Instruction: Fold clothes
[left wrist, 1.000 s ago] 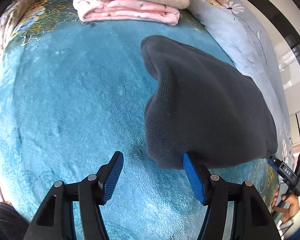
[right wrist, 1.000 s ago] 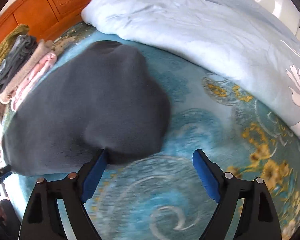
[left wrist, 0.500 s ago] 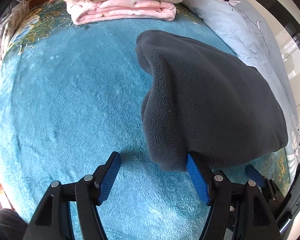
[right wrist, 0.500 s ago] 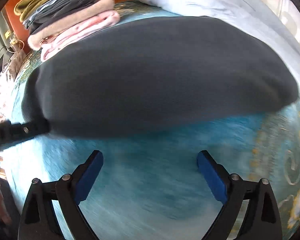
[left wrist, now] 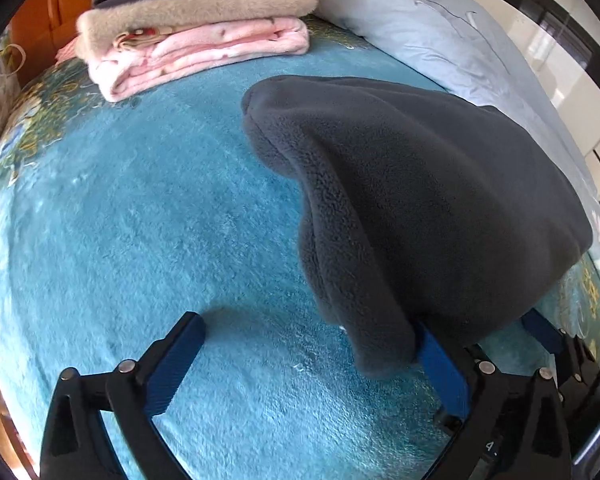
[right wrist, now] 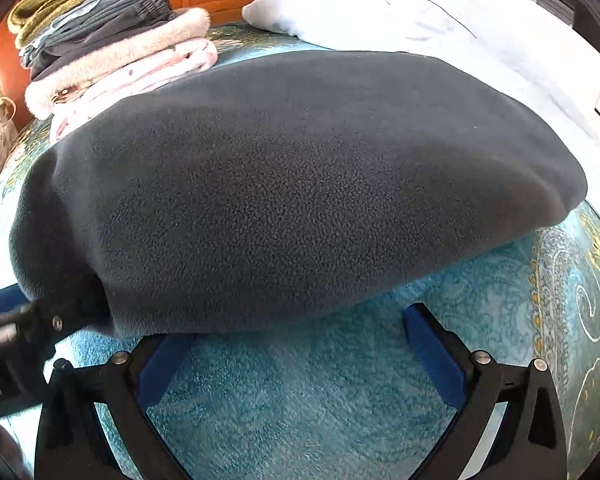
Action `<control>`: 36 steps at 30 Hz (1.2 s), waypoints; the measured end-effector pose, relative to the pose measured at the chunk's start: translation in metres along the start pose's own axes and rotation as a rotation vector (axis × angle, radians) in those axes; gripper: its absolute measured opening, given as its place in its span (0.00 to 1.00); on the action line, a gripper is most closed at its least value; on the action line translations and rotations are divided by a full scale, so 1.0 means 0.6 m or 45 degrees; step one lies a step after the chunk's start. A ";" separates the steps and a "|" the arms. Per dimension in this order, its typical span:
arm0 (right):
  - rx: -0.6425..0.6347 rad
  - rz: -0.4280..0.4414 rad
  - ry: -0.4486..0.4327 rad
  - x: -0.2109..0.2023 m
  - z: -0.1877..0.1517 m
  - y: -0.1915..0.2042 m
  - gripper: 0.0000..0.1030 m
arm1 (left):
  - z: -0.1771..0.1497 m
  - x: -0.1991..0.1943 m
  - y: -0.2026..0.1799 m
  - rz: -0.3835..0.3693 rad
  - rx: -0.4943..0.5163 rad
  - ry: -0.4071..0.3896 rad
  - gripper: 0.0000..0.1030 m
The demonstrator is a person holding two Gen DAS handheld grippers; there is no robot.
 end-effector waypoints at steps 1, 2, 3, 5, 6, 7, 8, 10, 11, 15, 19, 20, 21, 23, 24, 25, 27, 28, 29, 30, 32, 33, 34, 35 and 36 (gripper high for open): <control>0.011 -0.015 0.001 -0.005 -0.007 0.006 1.00 | 0.000 0.000 0.001 -0.012 0.021 -0.008 1.00; 0.017 -0.032 -0.001 -0.008 -0.011 0.010 1.00 | 0.000 -0.001 0.002 -0.024 0.038 -0.018 1.00; 0.020 -0.046 -0.001 -0.009 -0.012 0.012 1.00 | 0.000 -0.001 0.004 -0.037 0.049 -0.028 1.00; 0.026 -0.073 0.000 -0.011 -0.015 0.014 1.00 | -0.002 -0.002 0.012 -0.071 0.032 -0.049 1.00; 0.030 -0.085 0.001 -0.012 -0.016 0.015 1.00 | -0.005 -0.004 0.016 -0.086 0.024 -0.071 1.00; 0.032 -0.091 0.001 -0.013 -0.017 0.015 1.00 | -0.007 -0.006 0.020 -0.099 0.016 -0.094 1.00; 0.034 -0.097 0.000 -0.014 -0.019 0.016 1.00 | -0.009 -0.008 0.023 -0.107 0.009 -0.115 1.00; 0.040 -0.106 0.001 -0.015 -0.021 0.015 1.00 | -0.011 -0.011 0.028 -0.118 0.002 -0.139 1.00; 0.043 -0.109 0.001 -0.016 -0.022 0.015 1.00 | -0.010 -0.012 0.030 -0.120 0.002 -0.141 1.00; 0.041 -0.127 -0.003 -0.020 -0.027 0.016 1.00 | -0.012 -0.016 0.034 -0.120 0.009 -0.161 1.00; 0.032 -0.138 -0.004 -0.023 -0.031 0.017 1.00 | -0.012 -0.020 0.042 -0.130 0.005 -0.171 1.00; 0.032 -0.139 -0.005 -0.024 -0.033 0.017 1.00 | -0.012 -0.022 0.043 -0.132 0.004 -0.173 1.00; 0.032 -0.139 -0.005 -0.025 -0.034 0.017 1.00 | -0.011 -0.023 0.045 -0.133 0.004 -0.174 1.00; 0.033 -0.136 -0.006 -0.026 -0.036 0.015 1.00 | -0.010 -0.025 0.049 -0.136 0.002 -0.174 1.00; 0.034 -0.135 -0.006 -0.025 -0.034 0.012 1.00 | -0.010 -0.026 0.051 -0.137 0.001 -0.175 1.00; 0.035 -0.134 -0.006 -0.024 -0.033 0.011 1.00 | -0.009 -0.028 0.053 -0.138 -0.001 -0.175 1.00; 0.036 -0.131 -0.006 -0.022 -0.036 0.007 1.00 | -0.008 -0.031 0.057 -0.146 -0.006 -0.177 1.00; 0.037 -0.130 -0.007 -0.023 -0.037 0.005 1.00 | -0.007 -0.032 0.060 -0.150 -0.008 -0.178 1.00; 0.039 -0.126 -0.009 -0.025 -0.038 0.005 1.00 | -0.007 -0.034 0.062 -0.153 -0.010 -0.178 1.00; 0.041 -0.123 -0.010 -0.025 -0.038 0.005 1.00 | -0.006 -0.035 0.064 -0.153 -0.010 -0.179 1.00; 0.045 -0.116 -0.010 -0.011 -0.020 0.009 1.00 | -0.005 -0.037 0.068 -0.154 -0.009 -0.179 1.00; 0.046 -0.113 -0.011 -0.005 -0.012 0.011 1.00 | -0.005 -0.038 0.070 -0.154 -0.009 -0.180 1.00; 0.047 -0.113 -0.012 -0.006 -0.012 0.011 1.00 | -0.004 -0.040 0.072 -0.154 -0.009 -0.180 1.00; 0.048 -0.112 -0.013 -0.006 -0.013 0.010 1.00 | -0.004 -0.041 0.074 -0.153 -0.009 -0.180 1.00; 0.049 -0.110 -0.013 -0.007 -0.014 0.010 1.00 | -0.003 -0.042 0.076 -0.152 -0.008 -0.180 1.00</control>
Point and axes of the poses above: each gripper's, at about its wrist camera, not at the fingertips, and x roughly the way its jaws point, y to its left, z to its top, the point moved 2 cm from there along x, roughly the way its jaws point, and after that the axes turned 13 degrees about -x, right-handed, at the moved point
